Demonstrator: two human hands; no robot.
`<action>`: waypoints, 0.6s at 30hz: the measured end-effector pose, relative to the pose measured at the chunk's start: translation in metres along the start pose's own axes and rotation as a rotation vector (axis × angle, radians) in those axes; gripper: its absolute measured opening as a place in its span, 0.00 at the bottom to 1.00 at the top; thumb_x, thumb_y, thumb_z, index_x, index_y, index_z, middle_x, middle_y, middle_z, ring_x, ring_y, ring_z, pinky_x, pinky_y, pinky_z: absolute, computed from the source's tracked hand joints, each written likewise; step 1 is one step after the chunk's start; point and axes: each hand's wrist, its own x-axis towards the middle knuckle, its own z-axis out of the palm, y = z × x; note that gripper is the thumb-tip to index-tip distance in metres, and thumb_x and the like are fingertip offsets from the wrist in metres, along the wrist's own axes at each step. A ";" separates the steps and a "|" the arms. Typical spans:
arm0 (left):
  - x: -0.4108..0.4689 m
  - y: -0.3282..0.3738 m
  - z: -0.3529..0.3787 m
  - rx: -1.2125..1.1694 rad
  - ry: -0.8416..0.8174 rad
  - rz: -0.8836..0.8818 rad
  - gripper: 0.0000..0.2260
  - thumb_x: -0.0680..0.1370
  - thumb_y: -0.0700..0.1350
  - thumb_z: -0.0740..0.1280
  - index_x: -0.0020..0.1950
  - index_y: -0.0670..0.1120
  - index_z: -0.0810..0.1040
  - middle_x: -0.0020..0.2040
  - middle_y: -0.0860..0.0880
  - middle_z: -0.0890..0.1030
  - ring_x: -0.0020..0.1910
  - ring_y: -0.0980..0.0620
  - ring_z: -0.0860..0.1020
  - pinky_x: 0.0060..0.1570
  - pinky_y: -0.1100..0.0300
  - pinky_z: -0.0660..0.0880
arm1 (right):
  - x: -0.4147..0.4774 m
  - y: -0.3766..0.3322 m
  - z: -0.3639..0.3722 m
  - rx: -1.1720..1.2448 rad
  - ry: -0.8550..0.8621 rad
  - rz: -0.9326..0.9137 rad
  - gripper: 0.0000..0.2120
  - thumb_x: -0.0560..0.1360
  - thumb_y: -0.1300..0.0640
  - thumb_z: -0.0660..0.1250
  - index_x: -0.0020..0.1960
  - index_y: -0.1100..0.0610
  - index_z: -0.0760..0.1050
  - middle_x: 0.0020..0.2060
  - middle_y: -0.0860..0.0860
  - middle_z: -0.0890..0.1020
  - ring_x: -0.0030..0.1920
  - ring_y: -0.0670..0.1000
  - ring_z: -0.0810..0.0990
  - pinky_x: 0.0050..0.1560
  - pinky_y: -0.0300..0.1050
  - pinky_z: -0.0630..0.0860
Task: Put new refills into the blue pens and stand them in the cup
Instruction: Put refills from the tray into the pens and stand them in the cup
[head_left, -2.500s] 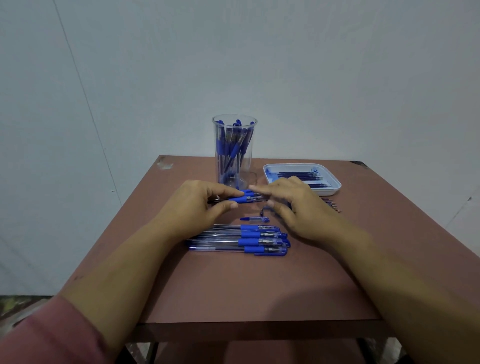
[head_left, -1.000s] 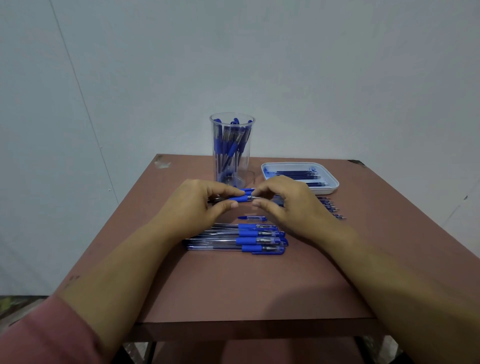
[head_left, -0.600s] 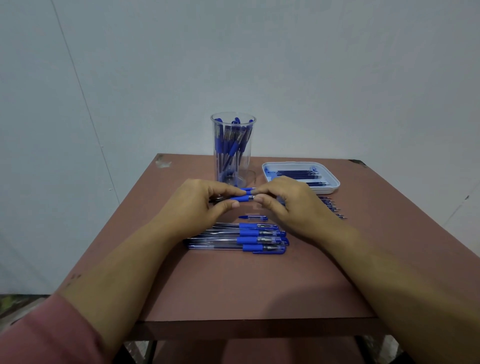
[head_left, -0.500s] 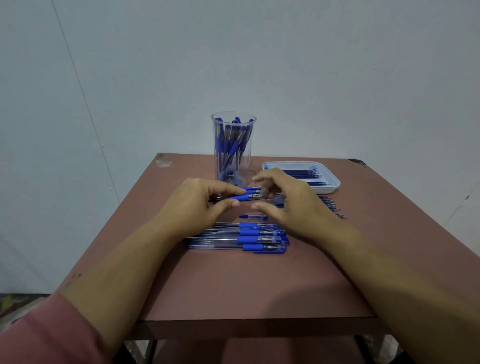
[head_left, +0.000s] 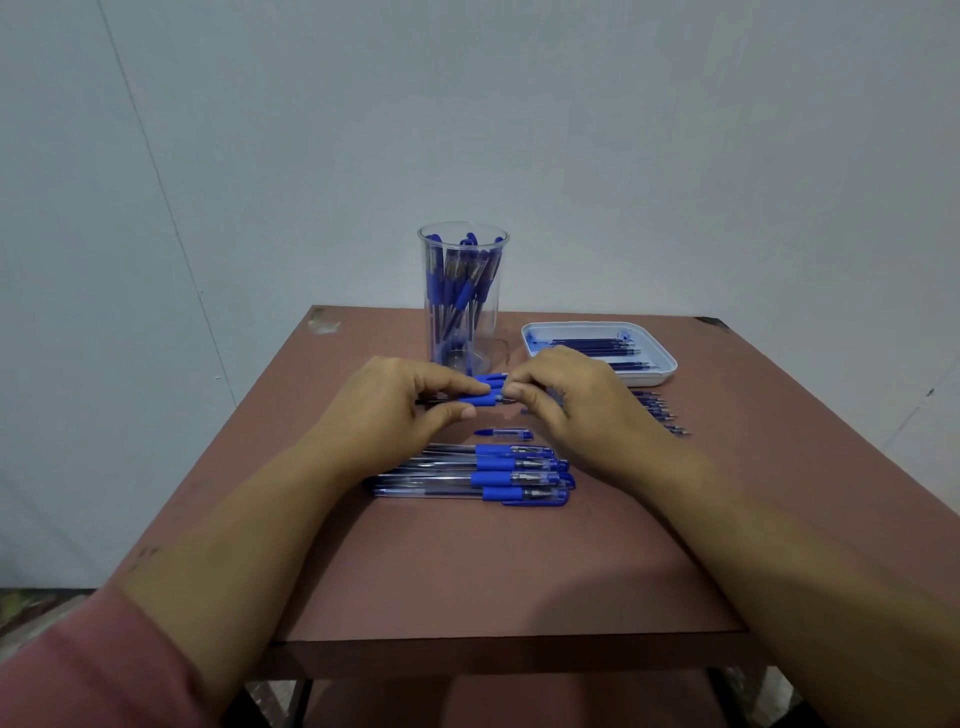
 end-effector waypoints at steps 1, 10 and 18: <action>0.000 -0.001 0.001 0.013 0.007 0.003 0.12 0.74 0.47 0.74 0.55 0.58 0.83 0.50 0.60 0.84 0.48 0.64 0.80 0.52 0.61 0.78 | 0.001 0.000 0.000 0.005 -0.002 0.007 0.05 0.79 0.56 0.65 0.48 0.55 0.80 0.39 0.43 0.77 0.42 0.43 0.72 0.45 0.30 0.67; 0.002 -0.010 -0.005 0.055 0.086 -0.096 0.11 0.74 0.50 0.73 0.55 0.61 0.82 0.42 0.67 0.81 0.44 0.68 0.77 0.47 0.63 0.76 | 0.000 0.014 -0.008 -0.153 -0.328 0.128 0.12 0.73 0.40 0.68 0.53 0.42 0.82 0.49 0.39 0.77 0.50 0.43 0.64 0.58 0.49 0.66; 0.002 -0.013 -0.004 0.043 0.065 -0.105 0.11 0.74 0.50 0.73 0.56 0.61 0.82 0.46 0.63 0.83 0.47 0.65 0.80 0.52 0.59 0.78 | 0.003 0.009 -0.013 -0.152 -0.308 0.192 0.11 0.77 0.45 0.66 0.56 0.47 0.80 0.45 0.39 0.76 0.50 0.44 0.69 0.58 0.47 0.66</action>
